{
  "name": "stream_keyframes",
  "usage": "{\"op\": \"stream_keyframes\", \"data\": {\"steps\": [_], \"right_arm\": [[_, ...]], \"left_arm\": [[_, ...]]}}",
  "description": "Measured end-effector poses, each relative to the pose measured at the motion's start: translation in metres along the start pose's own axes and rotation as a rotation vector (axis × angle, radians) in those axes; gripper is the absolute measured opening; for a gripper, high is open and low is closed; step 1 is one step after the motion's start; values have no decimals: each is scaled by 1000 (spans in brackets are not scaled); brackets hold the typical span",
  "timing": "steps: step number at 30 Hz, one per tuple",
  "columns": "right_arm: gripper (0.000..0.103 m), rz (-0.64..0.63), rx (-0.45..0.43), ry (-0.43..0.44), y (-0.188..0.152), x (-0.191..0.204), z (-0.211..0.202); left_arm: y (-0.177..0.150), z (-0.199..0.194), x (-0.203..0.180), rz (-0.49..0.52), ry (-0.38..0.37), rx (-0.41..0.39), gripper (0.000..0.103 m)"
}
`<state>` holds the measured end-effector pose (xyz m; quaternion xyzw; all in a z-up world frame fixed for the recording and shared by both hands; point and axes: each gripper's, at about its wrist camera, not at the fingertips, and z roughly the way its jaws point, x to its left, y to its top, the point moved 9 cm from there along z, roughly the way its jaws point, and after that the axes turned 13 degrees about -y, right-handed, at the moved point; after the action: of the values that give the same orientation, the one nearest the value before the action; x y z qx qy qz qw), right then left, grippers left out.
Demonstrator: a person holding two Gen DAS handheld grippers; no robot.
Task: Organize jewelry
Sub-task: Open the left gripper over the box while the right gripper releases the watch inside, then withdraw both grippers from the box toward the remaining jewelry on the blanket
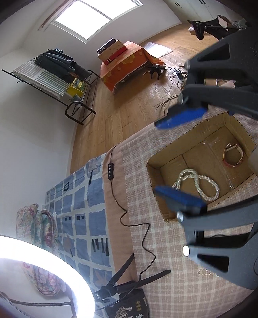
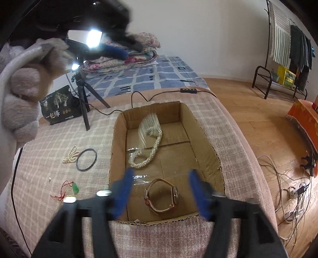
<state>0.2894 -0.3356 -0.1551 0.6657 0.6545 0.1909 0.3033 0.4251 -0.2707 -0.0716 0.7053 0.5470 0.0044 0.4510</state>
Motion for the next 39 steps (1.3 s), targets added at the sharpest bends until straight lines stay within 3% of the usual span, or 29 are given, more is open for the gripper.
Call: {"op": "stream_keyframes", "data": {"steps": [5, 13, 19, 28, 39], "right_arm": [[96, -42, -22, -13, 1, 11, -6], [97, -69, -43, -17, 2, 19, -15], [98, -61, -69, -15, 6, 19, -27], [99, -81, -108, 6, 10, 33, -44], [98, -153, -192, 45, 7, 69, -60]], "left_arm": [[-4, -6, 5, 0, 17, 13, 67], [-11, -30, 16, 15, 44, 6, 67], [-15, -72, 36, 54, 85, -21, 67], [-31, -141, 100, 56, 172, -59, 68], [-88, -171, 181, -6, 251, -24, 67]]}}
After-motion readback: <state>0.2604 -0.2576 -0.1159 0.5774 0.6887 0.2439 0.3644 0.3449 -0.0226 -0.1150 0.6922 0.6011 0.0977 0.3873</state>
